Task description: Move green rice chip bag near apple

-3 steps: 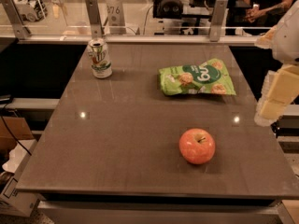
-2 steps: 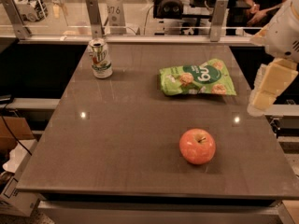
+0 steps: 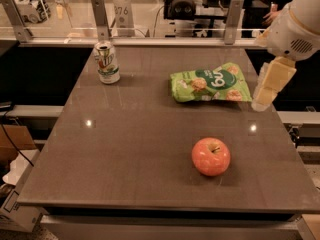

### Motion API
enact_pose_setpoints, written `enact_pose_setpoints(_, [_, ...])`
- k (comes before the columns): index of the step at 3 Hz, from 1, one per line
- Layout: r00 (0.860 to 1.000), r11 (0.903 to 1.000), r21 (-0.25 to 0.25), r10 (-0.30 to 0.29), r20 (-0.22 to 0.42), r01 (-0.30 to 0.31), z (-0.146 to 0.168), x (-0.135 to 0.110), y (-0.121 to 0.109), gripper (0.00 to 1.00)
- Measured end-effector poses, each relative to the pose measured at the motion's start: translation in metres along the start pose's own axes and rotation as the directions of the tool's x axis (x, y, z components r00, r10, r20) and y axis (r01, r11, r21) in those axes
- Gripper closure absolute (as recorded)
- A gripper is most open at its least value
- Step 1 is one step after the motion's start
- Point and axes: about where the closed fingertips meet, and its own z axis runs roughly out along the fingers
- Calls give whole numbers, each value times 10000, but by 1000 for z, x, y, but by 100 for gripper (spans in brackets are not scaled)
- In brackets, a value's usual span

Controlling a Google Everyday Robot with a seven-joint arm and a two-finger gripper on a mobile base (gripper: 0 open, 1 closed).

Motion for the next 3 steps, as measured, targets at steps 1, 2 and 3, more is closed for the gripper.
enact_pose_setpoints(1, [9998, 9997, -198, -143, 137, 146, 23, -3, -19, 0])
enact_pose_setpoints(2, [9991, 9993, -309, -198, 384, 210, 49, -9, -35, 0])
enact_pose_setpoints(3, [9979, 9987, -362, -331, 561, 352, 73, -19, -46, 0])
